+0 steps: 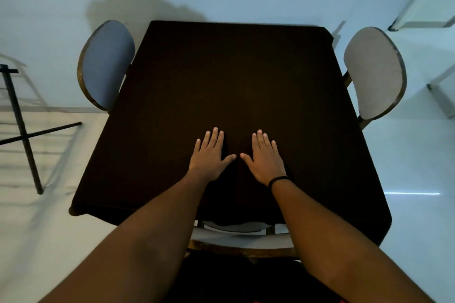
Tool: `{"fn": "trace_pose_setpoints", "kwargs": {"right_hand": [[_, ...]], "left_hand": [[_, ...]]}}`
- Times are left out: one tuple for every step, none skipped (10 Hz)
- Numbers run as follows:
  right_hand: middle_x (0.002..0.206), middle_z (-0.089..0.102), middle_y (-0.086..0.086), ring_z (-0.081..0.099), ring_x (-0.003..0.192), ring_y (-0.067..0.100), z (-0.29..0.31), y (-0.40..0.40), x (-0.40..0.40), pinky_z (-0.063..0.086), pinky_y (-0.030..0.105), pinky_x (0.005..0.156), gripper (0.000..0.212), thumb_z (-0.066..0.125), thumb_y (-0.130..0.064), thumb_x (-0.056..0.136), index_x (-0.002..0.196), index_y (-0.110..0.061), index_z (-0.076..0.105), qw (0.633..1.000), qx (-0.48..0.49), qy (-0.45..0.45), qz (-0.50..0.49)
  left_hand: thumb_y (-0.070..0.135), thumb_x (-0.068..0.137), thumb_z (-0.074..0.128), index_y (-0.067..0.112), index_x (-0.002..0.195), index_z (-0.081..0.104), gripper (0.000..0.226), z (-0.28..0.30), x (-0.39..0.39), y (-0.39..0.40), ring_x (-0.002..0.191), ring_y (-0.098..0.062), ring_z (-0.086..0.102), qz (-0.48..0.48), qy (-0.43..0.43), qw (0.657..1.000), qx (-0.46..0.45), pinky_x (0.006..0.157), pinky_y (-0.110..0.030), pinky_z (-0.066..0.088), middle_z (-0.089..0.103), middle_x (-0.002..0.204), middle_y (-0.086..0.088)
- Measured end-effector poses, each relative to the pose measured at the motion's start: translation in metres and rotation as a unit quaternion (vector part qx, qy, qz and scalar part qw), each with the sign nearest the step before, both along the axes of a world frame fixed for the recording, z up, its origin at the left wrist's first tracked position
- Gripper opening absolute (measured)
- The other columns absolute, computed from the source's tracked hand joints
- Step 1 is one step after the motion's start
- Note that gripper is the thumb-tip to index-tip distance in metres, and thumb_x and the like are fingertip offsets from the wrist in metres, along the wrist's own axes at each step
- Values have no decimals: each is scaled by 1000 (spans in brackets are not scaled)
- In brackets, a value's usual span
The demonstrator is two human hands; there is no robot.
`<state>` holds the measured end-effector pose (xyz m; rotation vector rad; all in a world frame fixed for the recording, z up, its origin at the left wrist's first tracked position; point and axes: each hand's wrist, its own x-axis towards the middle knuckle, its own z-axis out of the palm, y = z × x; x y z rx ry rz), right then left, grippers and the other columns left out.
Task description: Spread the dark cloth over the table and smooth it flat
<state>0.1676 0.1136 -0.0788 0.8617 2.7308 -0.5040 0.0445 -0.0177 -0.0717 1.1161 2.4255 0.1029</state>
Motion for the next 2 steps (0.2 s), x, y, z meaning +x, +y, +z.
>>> {"fn": "trace_pose_setpoints", "kwargs": {"right_hand": [[160, 2, 12, 2, 147, 24, 0, -1, 0, 5, 43, 117, 72, 33, -51, 96, 149, -11, 5, 1000, 11, -3, 2], [160, 7, 12, 5, 147, 25, 8, 5, -8, 7, 43, 118, 72, 34, -52, 95, 149, -11, 9, 999, 37, -3, 7]], "left_hand": [[63, 91, 35, 23, 152, -5, 83, 4, 1, 0, 148, -20, -11, -7, 2, 1000, -4, 116, -44, -5, -12, 162, -1], [60, 92, 37, 20, 153, 0, 82, 15, -1, 8, 149, -21, -5, -1, 8, 1000, -4, 118, -46, 0, -5, 163, -3]]}}
